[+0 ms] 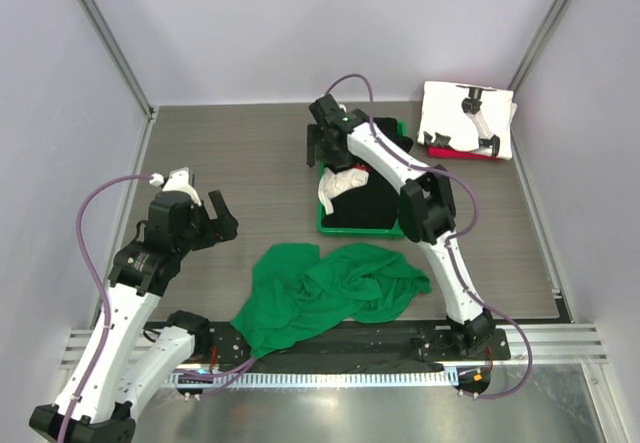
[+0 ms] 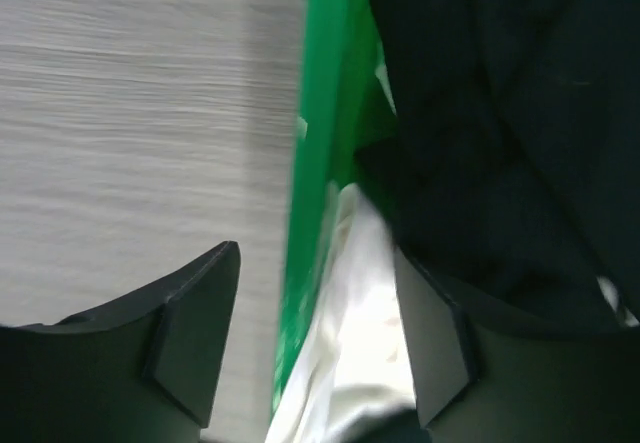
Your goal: Fold and stack the t-shirts
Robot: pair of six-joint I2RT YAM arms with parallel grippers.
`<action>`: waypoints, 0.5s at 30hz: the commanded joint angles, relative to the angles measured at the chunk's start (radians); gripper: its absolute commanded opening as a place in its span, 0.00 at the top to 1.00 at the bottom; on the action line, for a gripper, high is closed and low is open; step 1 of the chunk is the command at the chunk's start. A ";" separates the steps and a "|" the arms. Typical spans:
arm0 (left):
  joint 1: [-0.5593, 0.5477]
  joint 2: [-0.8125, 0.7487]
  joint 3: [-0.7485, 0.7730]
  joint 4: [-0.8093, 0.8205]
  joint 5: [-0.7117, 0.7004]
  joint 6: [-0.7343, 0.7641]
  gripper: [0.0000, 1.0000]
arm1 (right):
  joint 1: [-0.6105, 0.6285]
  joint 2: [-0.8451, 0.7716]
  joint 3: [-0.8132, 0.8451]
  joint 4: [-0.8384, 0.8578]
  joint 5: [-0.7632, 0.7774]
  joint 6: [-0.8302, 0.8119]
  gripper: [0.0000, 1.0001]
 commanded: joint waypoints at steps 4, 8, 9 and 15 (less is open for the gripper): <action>-0.002 0.017 0.001 0.025 -0.001 0.004 0.11 | 0.004 0.065 0.040 -0.079 0.020 -0.046 0.65; -0.001 0.017 0.001 0.024 -0.004 0.004 0.11 | 0.006 -0.025 -0.203 -0.053 0.078 -0.049 0.94; -0.001 0.015 0.001 0.025 -0.004 0.004 0.11 | 0.006 -0.097 -0.269 -0.038 0.085 -0.050 0.96; -0.001 0.014 0.001 0.028 0.003 0.005 0.11 | 0.007 -0.414 -0.786 0.070 0.117 0.037 0.99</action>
